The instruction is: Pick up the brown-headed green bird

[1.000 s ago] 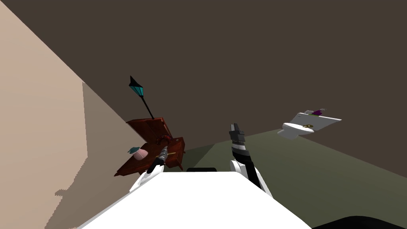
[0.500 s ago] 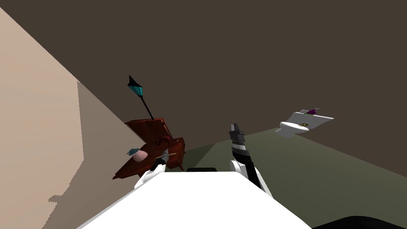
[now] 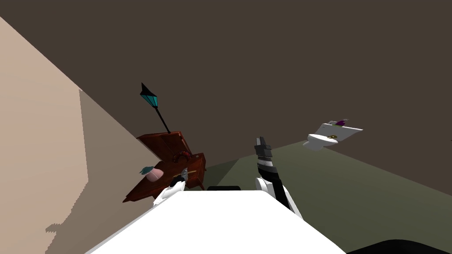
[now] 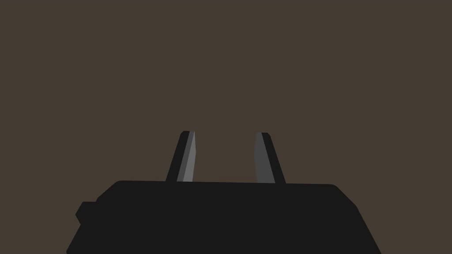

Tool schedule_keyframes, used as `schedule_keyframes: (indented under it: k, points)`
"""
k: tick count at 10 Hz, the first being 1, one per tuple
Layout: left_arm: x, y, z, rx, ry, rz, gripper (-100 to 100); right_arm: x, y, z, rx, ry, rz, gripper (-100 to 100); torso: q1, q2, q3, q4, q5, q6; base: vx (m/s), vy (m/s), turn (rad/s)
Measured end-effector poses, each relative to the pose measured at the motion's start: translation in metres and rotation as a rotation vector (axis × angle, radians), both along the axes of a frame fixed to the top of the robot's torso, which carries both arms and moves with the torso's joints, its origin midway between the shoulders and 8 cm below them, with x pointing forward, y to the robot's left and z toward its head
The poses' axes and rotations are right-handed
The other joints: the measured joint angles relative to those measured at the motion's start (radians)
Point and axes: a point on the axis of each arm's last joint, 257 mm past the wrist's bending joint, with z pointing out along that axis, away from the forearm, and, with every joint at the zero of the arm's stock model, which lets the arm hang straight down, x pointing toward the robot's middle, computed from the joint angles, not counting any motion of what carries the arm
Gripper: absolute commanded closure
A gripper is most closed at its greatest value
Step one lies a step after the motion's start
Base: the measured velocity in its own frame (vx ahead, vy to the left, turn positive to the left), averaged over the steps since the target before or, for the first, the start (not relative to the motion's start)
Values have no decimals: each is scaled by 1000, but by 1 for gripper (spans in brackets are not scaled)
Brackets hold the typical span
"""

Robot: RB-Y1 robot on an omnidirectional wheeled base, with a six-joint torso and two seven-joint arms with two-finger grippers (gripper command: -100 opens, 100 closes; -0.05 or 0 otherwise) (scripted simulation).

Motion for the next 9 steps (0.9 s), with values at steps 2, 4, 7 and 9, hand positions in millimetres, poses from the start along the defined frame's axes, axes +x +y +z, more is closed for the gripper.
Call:
schedule_keyframes:
  k: [2, 4, 7, 9]
  points:
    - [-9, -1, -13, -31, 49, 22, -100, 0, 0, 0, 0, 0, 0, 0, 0, -1, 0, 0, 0, 0, 15, 45, -45]
    - [-14, -2, -23, -54, 89, 40, -100, 0, 0, 0, 0, 0, 0, 0, -1, -1, -1, 0, 0, 0, 26, 27, -31]
    - [-16, -1, -27, -62, 105, 48, -100, 0, 0, 0, 0, 0, 0, 0, -3, 0, 0, 0, -1, 0, 20, 9, 12]
    - [-22, -6, -33, -62, 107, 43, -100, 0, 0, 0, 0, 0, 0, 0, -2, -4, -2, -1, 0, 0, 85, 33, 30]
